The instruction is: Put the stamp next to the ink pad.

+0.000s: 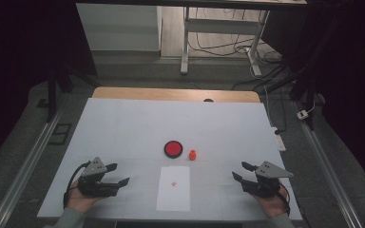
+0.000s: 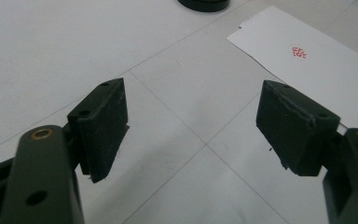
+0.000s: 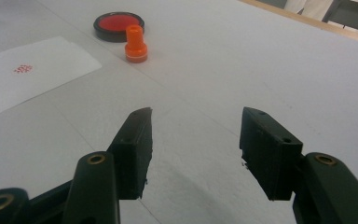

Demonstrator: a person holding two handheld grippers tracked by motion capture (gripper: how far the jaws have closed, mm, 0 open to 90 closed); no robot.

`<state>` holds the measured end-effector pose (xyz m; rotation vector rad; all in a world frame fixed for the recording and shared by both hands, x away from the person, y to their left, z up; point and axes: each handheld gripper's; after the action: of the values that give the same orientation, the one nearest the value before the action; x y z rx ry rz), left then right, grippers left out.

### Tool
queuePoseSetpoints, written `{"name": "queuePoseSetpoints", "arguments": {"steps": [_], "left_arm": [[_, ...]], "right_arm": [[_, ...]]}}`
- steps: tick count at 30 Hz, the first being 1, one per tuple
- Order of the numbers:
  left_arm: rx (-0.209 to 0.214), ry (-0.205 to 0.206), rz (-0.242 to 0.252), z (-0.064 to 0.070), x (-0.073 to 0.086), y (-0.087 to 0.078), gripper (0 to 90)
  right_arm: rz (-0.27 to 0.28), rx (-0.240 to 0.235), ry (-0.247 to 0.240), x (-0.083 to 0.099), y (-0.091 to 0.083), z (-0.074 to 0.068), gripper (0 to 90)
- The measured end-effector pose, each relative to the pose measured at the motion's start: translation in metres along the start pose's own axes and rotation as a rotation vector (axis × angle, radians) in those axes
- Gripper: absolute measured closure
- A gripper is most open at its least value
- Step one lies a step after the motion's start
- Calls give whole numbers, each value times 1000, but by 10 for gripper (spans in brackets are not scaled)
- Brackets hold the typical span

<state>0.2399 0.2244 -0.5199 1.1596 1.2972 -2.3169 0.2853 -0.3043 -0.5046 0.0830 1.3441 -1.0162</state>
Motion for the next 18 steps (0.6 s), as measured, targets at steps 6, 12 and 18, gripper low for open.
{"name": "queuePoseSetpoints", "arguments": {"steps": [6, 12, 18], "left_arm": [[-1, 1, 1, -1, 0, 0, 257], [-1, 7, -1, 0, -1, 1, 257], [0, 9, 1, 0, -1, 1, 257]], "right_arm": [[-1, -15, -7, 0, 2, -1, 437], [0, -28, -5, -1, 3, -1, 437], [-4, -27, -6, 0, 3, 0, 437]]}}
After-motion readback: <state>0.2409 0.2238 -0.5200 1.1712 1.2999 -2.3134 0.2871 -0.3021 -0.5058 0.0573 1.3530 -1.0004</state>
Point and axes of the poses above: each handheld gripper's, and its own axes: y roughly forward along the jaws, x roughly out of its underside, z roughly to its right, and after that the axes turned 13 degrees about -y, right-handed
